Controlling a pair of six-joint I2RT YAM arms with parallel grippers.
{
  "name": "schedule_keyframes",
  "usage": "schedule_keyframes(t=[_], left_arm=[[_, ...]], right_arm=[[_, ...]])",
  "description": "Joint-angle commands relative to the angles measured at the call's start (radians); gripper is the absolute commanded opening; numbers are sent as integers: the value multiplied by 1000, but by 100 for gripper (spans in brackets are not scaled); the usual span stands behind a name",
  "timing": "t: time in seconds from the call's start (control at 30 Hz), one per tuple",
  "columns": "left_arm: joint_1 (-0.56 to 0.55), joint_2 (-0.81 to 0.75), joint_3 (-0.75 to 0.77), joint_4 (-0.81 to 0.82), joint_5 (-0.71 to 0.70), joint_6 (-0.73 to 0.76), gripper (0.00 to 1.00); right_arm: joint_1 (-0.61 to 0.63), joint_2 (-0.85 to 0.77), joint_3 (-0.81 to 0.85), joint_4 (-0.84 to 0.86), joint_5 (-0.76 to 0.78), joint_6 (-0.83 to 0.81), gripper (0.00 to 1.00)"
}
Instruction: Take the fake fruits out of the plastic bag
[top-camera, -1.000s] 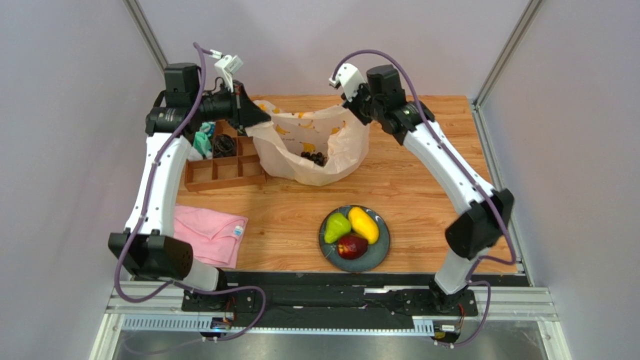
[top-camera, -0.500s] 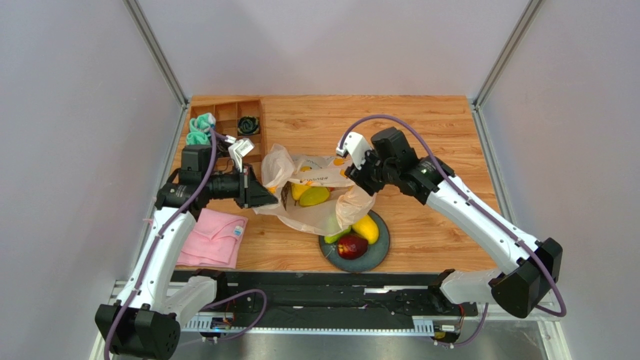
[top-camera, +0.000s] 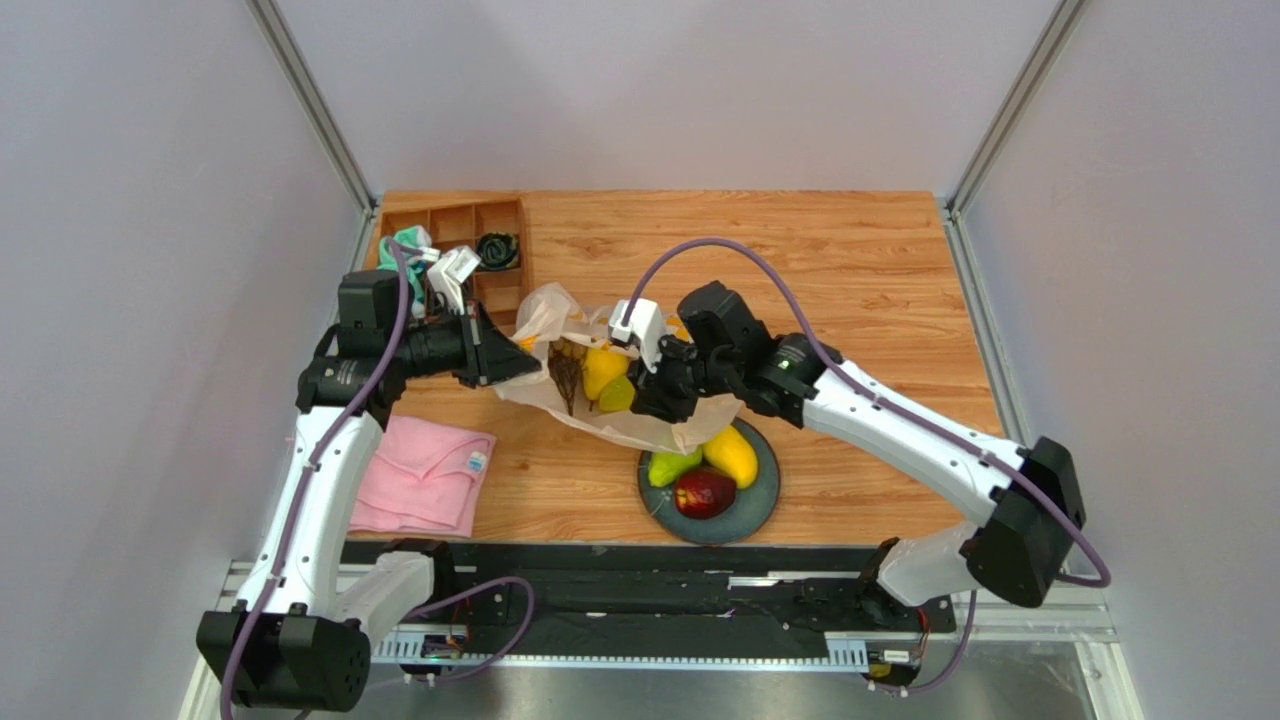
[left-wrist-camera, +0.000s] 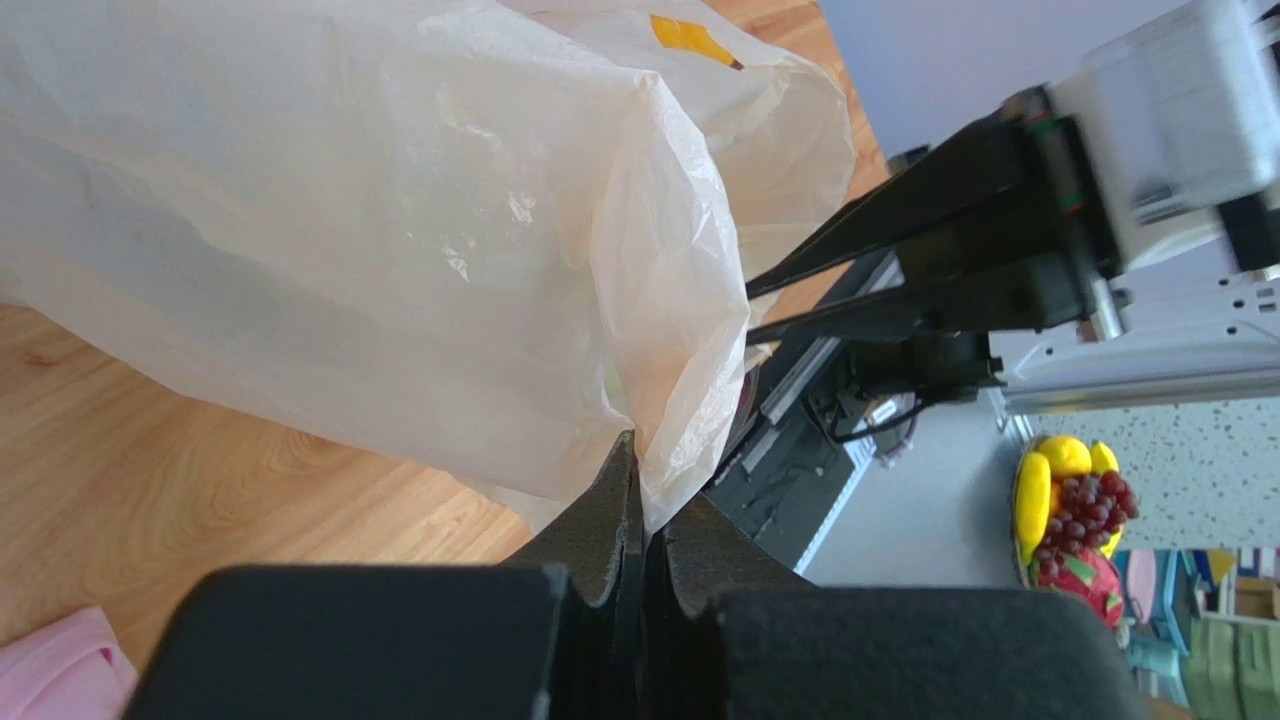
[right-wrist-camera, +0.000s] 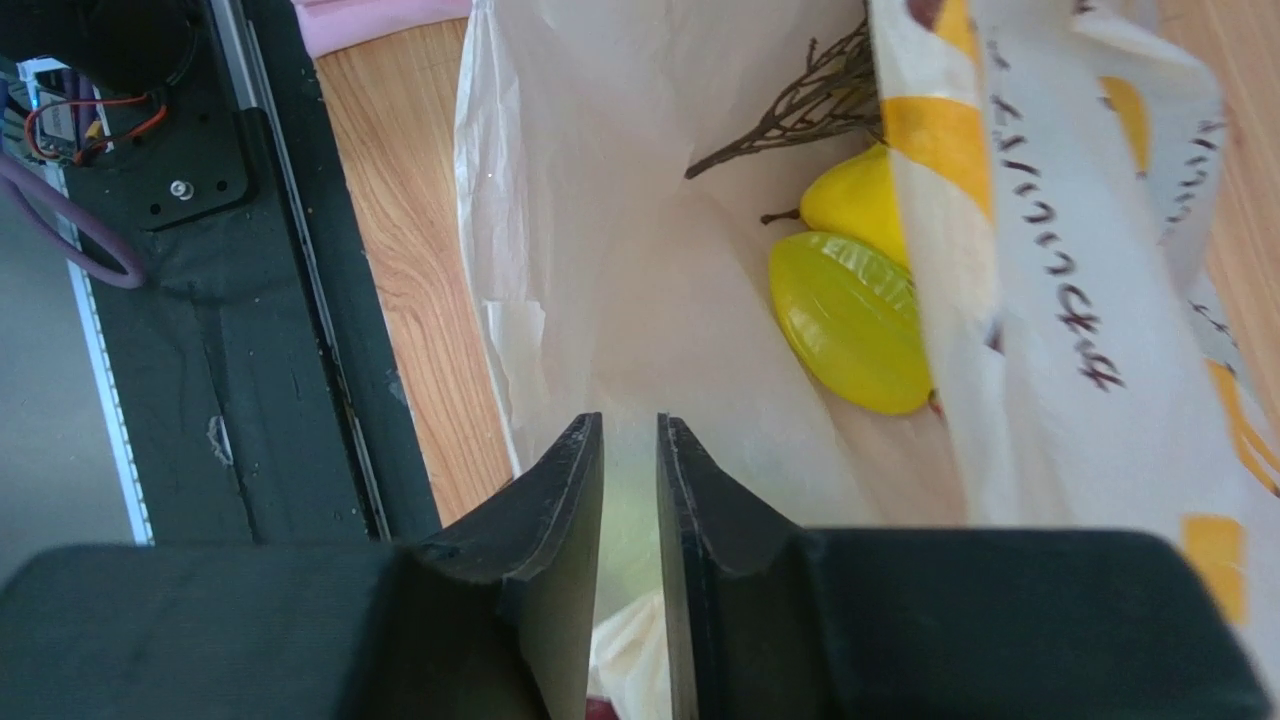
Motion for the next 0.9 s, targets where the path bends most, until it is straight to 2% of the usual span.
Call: schedule_keyframes(t=[0.0, 0.03, 0.07, 0.1, 0.13, 0.17, 0.23, 0.3, 0.37, 0.43, 0.53, 0.7, 0.87], left_arm=[[15, -4, 38, -1, 29, -14, 0], [15, -11, 29, 2, 35, -35, 0], [16, -24, 6, 12, 44, -48, 0], [18, -57, -5, 17, 60, -61, 0], [18, -76, -15, 17, 93, -65, 0], [18, -99, -38, 11, 98, -66, 0], [18, -168, -57, -9, 120, -51, 0], [18, -217, -57, -102, 130, -16, 0], [19, -238, -25, -261, 118, 93, 0], [18, -278, -20, -340, 97, 177, 0], [19, -321, -41, -435, 89, 228, 0], [19, -338, -88, -393, 63, 209, 0], [21, -315, -114, -324, 63, 181, 0]], right_arm=[[18, 80, 17, 165, -24, 28, 31], [23, 104, 19, 181, 8, 38, 35], [24, 125, 22, 197, 97, 128, 39], [23, 171, 25, 234, 157, 196, 52], [21, 189, 23, 250, 206, 259, 58], [20, 212, 25, 263, 269, 366, 62], [20, 272, 40, 286, 305, 440, 69], [20, 311, 64, 280, 354, 504, 74], [18, 370, 113, 268, 433, 529, 76], [18, 424, 144, 267, 472, 543, 79], [15, 469, 189, 274, 515, 532, 82], [15, 559, 227, 288, 484, 493, 84], [14, 625, 249, 297, 555, 491, 87]])
